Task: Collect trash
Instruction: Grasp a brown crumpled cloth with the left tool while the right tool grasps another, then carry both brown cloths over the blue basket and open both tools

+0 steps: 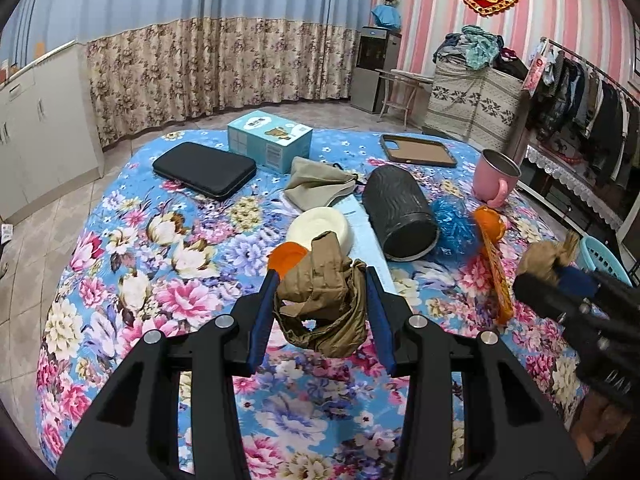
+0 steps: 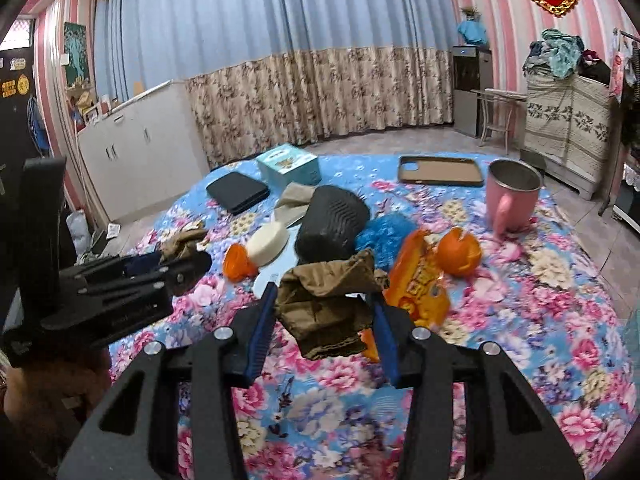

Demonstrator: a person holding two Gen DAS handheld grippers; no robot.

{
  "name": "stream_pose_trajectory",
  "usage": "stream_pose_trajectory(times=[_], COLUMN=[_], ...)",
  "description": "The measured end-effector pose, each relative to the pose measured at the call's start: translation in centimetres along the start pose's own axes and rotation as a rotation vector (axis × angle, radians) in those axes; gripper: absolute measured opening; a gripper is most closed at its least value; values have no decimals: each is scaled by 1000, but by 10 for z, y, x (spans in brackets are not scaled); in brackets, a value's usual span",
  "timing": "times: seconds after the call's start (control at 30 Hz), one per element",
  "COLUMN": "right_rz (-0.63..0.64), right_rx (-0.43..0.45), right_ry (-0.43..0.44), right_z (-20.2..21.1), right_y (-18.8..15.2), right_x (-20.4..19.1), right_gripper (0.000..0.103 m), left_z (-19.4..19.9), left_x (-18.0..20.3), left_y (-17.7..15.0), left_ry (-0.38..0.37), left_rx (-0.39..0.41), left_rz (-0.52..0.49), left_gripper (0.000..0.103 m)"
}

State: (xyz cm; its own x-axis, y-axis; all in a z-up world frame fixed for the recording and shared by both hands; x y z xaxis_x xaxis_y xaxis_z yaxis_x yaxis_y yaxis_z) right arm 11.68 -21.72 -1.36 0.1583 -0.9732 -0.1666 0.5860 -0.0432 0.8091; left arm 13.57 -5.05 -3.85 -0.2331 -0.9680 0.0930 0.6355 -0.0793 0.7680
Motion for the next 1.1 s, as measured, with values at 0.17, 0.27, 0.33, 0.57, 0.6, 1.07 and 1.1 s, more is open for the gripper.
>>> stream_pose_trajectory(times=[0.17,0.27,0.33,0.57,0.6,1.07,1.1], right_rz=[-39,-48,-53,-99,-94,-300,-317], right_rx=[7,13,18,38,43,214,213], right_ry=[-4,-14,-18,-22,-41,-455,-482], right_z=[9,13,15,29,35,207,218], right_y=[2,2,2,3,3,-18,-24], right_x=[18,25,29,59,68,284,301], right_gripper=[44,45,45,45,45,45,45], left_z=[-1,-3,-5,2,4,10,9], left_x=[8,12,15,31,39,305,325], left_y=[-1,-3,-3,2,4,33,33], left_ry=[-10,-12,-12,-68,-71,-384,-410], left_rx=[-6,-11,-14,-6,1,26,29], left_rz=[-14,-29,-36,-31,-39,-272,-274], left_gripper=[41,41,41,42,42,42,43])
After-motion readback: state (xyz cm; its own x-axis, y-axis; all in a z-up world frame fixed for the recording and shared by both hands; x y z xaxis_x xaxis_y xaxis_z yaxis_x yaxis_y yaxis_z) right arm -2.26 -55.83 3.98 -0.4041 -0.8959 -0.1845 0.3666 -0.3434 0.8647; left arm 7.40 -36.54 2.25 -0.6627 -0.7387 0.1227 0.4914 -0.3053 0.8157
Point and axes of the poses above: each gripper's, at about its wrist camera, not at the fingertips, and z roughly against the way its jaws point, x to its right, y to its top, the point moved 2 cm from there along -z, roughly the way its jaws point, and after that the axes turned 1 degree about -x, right-handed, at the moved point
